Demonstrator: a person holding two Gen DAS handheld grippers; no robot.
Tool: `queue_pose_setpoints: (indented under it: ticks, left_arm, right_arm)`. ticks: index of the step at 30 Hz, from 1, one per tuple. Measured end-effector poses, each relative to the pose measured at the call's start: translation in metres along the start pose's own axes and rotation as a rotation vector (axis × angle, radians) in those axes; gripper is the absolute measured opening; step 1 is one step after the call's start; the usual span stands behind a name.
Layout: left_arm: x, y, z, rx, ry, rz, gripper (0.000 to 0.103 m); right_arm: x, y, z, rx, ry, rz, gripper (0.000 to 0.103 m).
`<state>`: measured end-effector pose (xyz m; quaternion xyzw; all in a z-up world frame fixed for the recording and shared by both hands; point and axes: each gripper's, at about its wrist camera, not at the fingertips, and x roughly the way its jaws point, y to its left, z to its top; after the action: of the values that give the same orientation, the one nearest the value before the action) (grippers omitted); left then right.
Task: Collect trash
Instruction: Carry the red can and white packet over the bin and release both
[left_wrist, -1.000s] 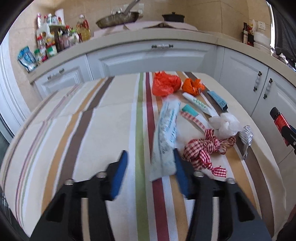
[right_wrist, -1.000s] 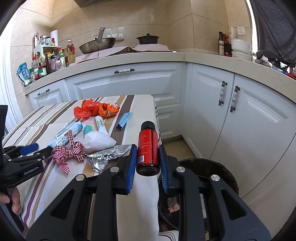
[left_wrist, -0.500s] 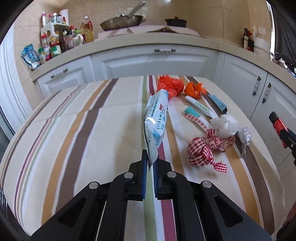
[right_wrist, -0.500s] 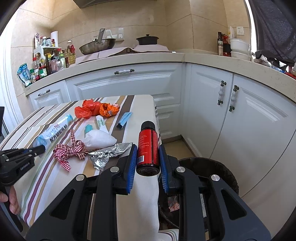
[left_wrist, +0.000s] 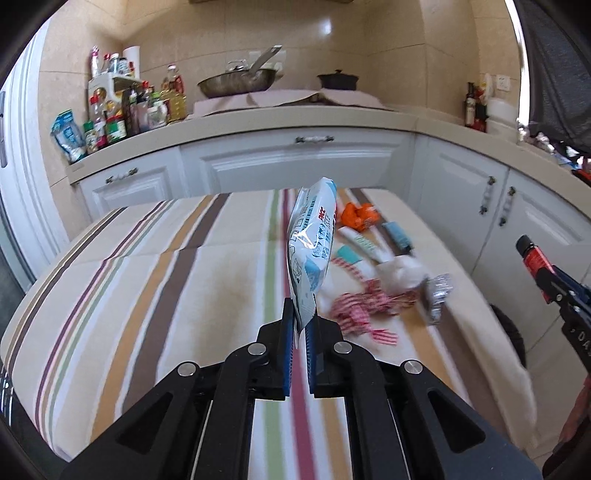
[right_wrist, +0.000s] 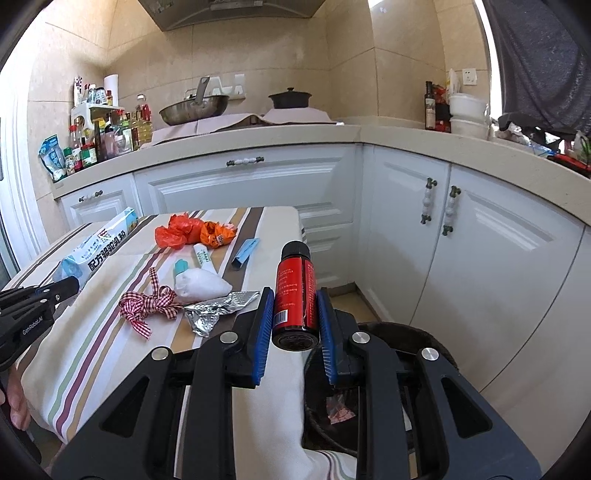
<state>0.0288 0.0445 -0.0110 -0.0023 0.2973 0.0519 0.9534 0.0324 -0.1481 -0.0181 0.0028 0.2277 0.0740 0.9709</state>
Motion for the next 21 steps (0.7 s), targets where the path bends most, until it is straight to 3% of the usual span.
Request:
queue_pose_setpoints:
  ticks: [21]
  left_arm:
    - [-0.025, -0.124, -0.002, 0.149, -0.106, -0.269, 0.007]
  right_arm:
    - [-0.055, -0.079, -0.014, 0.063, -0.074, -0.178, 0.023]
